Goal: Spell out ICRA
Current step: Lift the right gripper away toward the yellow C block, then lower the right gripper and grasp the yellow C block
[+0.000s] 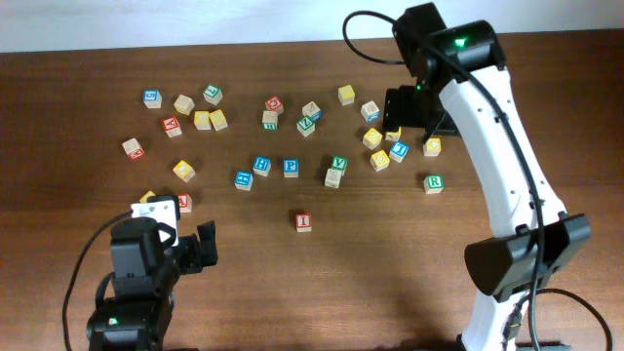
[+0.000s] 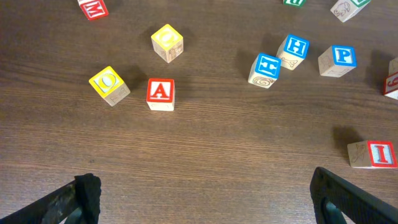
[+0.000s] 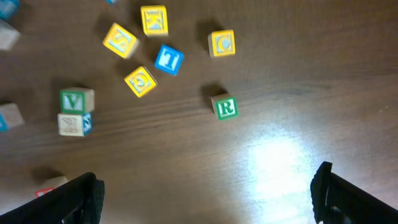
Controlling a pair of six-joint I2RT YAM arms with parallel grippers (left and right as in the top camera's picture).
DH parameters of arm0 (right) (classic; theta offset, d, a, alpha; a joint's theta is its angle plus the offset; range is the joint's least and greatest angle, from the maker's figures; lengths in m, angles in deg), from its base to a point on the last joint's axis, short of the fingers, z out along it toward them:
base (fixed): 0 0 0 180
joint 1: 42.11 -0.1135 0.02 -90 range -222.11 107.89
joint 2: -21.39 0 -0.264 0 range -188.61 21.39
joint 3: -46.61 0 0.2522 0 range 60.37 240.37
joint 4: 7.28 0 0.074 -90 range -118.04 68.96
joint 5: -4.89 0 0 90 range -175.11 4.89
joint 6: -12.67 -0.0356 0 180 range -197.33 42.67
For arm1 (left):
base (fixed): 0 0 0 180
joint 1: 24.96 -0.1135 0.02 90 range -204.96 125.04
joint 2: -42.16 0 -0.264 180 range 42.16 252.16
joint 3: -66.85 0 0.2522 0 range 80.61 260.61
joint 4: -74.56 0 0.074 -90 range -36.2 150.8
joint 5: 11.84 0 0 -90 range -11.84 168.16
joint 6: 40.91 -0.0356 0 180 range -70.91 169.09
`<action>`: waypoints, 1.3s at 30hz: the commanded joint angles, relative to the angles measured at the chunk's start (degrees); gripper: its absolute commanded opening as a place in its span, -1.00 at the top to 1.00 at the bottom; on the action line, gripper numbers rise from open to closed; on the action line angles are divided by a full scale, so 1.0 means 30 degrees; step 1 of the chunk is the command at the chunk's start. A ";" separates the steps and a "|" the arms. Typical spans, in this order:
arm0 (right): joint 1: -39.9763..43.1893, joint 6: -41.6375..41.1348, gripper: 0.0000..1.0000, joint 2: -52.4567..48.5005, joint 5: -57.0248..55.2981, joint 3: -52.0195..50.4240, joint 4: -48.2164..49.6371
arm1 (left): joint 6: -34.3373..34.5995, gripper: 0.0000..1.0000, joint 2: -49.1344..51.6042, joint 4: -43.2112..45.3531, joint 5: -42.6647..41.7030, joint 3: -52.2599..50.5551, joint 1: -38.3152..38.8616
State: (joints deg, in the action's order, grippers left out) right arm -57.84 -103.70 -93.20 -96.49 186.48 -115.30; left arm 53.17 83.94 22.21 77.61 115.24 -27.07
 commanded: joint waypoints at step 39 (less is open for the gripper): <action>0.3147 0.6674 -0.97 -0.1333 0.2222 -0.1464 0.3701 | -0.0226 -0.98 -0.0073 -0.0029 0.0124 0.0255 -0.0102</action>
State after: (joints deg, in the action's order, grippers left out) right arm -48.57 -84.51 -96.61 -90.10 183.55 -104.87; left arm 53.17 83.94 22.19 77.61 115.24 -27.07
